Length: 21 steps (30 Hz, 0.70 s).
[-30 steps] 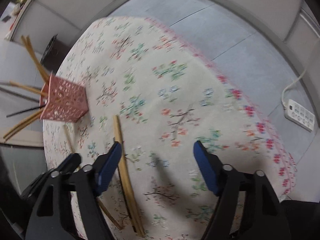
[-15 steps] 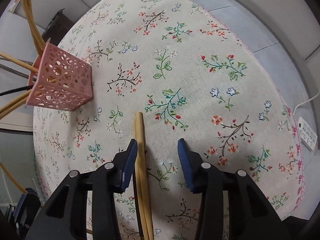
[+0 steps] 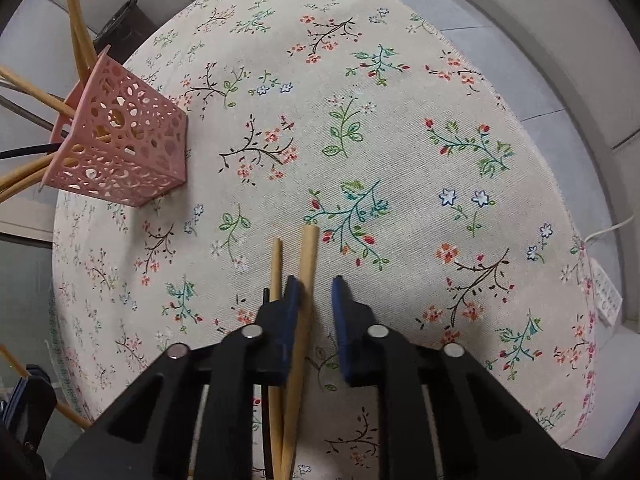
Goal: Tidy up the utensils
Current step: 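Lift both chopsticks over the pink basket and drop them in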
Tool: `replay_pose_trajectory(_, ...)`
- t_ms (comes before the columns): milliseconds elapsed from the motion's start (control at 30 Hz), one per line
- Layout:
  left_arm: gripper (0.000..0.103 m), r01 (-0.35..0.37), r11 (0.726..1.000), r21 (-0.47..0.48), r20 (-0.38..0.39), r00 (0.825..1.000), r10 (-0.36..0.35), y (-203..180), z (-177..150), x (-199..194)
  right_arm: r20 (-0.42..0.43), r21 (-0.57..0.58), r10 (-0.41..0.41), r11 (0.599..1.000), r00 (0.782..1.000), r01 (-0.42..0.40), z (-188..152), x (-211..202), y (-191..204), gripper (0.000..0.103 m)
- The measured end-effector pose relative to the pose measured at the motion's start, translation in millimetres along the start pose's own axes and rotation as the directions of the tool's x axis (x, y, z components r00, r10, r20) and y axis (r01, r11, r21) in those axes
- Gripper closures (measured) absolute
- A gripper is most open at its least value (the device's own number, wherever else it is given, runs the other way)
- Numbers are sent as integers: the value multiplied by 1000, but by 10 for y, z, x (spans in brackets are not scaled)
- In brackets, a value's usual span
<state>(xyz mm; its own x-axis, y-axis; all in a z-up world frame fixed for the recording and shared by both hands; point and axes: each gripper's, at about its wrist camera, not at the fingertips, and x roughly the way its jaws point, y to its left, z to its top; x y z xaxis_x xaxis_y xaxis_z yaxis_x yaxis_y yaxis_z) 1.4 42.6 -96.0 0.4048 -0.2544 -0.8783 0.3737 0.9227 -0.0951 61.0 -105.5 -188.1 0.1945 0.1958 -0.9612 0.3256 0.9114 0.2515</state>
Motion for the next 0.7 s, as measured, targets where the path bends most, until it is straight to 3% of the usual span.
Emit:
replay_pose_trajectory(200,98,5,1000,-2,23,1000,-5,15,-7,-77,47,12,43,999,998,-43,-63,-111,-77,96)
replay_pose_trajectory(367,98,20,1000,-2,69,997,-20,43,-43,-231,132,2,106,994,986,-107,-254,-540,-224,96)
replay_pose_trajectory(600,98,21,1000,-1,145,989,-21,37,-107,-520,268,-105,182,982,946,-159,-573,-1299,-197,96)
replay_pose_trajectory(700,98,24,1000,-14,178,984,-21,41,-150,-629,288,-146,221,972,932,-186,-679,-1525,-179,96)
